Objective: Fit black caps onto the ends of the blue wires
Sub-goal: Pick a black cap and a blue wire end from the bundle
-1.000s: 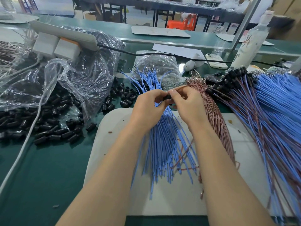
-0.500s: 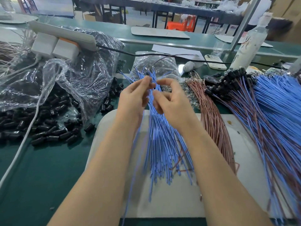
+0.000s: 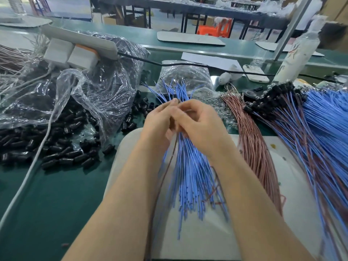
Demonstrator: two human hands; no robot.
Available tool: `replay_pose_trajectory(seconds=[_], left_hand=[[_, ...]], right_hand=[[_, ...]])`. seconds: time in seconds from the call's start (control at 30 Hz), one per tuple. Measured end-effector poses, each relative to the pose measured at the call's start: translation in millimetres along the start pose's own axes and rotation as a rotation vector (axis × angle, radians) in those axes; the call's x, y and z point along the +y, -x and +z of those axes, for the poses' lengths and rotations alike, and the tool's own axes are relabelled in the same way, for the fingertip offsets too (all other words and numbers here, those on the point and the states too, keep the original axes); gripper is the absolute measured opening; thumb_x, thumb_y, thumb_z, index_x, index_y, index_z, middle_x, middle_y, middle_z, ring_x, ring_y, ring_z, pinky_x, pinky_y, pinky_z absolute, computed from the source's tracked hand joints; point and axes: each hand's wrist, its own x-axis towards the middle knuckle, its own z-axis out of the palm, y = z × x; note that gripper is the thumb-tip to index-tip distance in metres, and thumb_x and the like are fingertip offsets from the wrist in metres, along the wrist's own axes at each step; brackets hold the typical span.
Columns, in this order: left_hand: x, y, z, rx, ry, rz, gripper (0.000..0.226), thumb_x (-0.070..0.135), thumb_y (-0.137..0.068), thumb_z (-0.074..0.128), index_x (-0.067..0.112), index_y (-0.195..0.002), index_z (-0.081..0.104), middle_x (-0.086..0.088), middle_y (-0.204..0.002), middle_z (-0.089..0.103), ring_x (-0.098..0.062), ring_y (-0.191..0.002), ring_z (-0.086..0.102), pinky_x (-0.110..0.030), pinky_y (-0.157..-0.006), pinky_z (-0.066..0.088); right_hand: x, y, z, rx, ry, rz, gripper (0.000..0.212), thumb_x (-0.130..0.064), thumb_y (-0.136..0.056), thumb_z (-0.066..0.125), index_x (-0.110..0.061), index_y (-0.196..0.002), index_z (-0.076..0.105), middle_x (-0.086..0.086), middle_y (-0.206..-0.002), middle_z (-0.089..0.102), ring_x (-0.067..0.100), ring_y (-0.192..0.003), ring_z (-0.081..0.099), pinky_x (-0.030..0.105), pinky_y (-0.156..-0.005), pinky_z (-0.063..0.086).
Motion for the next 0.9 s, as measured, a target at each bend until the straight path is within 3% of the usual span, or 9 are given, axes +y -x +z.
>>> replay_pose_trajectory(seconds=[0.03,0.1,0.2,0.37,0.5,0.63,0.9], left_hand=[[-3.5,-2.5,1.2,0.021,-0.036,0.025,0.013,0.011,-0.096,0.05,0.005,-0.094,0.061,-0.013,-0.084,0.061,-0.022,-0.074,0.055,-0.026,-0.065,0.044],[-6.8,-2.9,3.5,0.021,-0.111,0.056,0.007,0.012,-0.092,0.059,0.01,-0.088,0.064,-0.009,-0.079,0.059,-0.018,-0.069,0.052,-0.025,-0.066,0.042],[-10.7,-4.8,4.4,0.003,-0.182,0.099,0.006,0.015,-0.09,0.063,0.015,-0.085,0.066,0.003,-0.071,0.064,-0.008,-0.059,0.056,-0.02,-0.064,0.045],[-12.6,-4.0,3.8,-0.012,-0.24,0.133,0.003,0.016,-0.089,0.064,0.014,-0.088,0.065,0.002,-0.073,0.064,-0.004,-0.056,0.055,-0.024,-0.072,0.045],[-12.8,-5.1,2.5,0.016,-0.252,0.185,0.006,0.015,-0.089,0.064,0.01,-0.093,0.064,0.002,-0.075,0.064,-0.005,-0.056,0.053,-0.021,-0.065,0.044],[-11.6,-5.0,2.2,0.041,-0.217,0.198,0.008,0.014,-0.089,0.063,0.009,-0.096,0.063,0.003,-0.075,0.064,-0.003,-0.059,0.055,-0.018,-0.059,0.043],[-9.4,-2.0,3.0,0.062,-0.174,0.178,0.007,0.015,-0.089,0.063,0.017,-0.083,0.064,0.002,-0.075,0.064,-0.007,-0.072,0.056,-0.018,-0.06,0.042]], right_hand=[[10.7,-5.7,-2.7,0.223,0.193,-0.009,0.01,-0.026,-0.091,0.062,-0.024,-0.081,0.059,-0.014,-0.065,0.062,-0.001,-0.061,0.058,0.018,-0.062,0.044],[22.4,-10.7,-5.8,0.388,0.362,0.069,0.012,-0.031,-0.089,0.064,-0.022,-0.085,0.059,-0.014,-0.072,0.06,0.004,-0.071,0.058,0.02,-0.07,0.045],[32.4,-13.5,-10.1,0.347,0.38,0.146,0.017,-0.034,-0.087,0.067,-0.018,-0.085,0.062,-0.012,-0.072,0.06,0.009,-0.073,0.058,0.02,-0.066,0.043],[34.4,-16.1,-8.1,0.33,0.346,0.163,0.014,-0.025,-0.086,0.069,-0.015,-0.077,0.064,0.006,-0.078,0.07,0.023,-0.075,0.065,0.041,-0.079,0.053],[34.4,-15.6,-7.4,0.299,0.269,0.204,0.021,-0.02,-0.087,0.068,-0.017,-0.067,0.063,0.01,-0.071,0.07,0.028,-0.073,0.069,0.049,-0.08,0.054],[35.5,-15.4,-5.1,0.254,0.191,0.227,0.024,-0.014,-0.088,0.066,-0.018,-0.065,0.062,0.005,-0.064,0.067,0.021,-0.063,0.068,0.044,-0.076,0.058],[33.2,-13.3,-5.2,0.178,0.085,0.256,0.022,-0.008,-0.091,0.061,-0.01,-0.069,0.063,0.007,-0.064,0.063,0.013,-0.055,0.061,0.022,-0.06,0.055]])
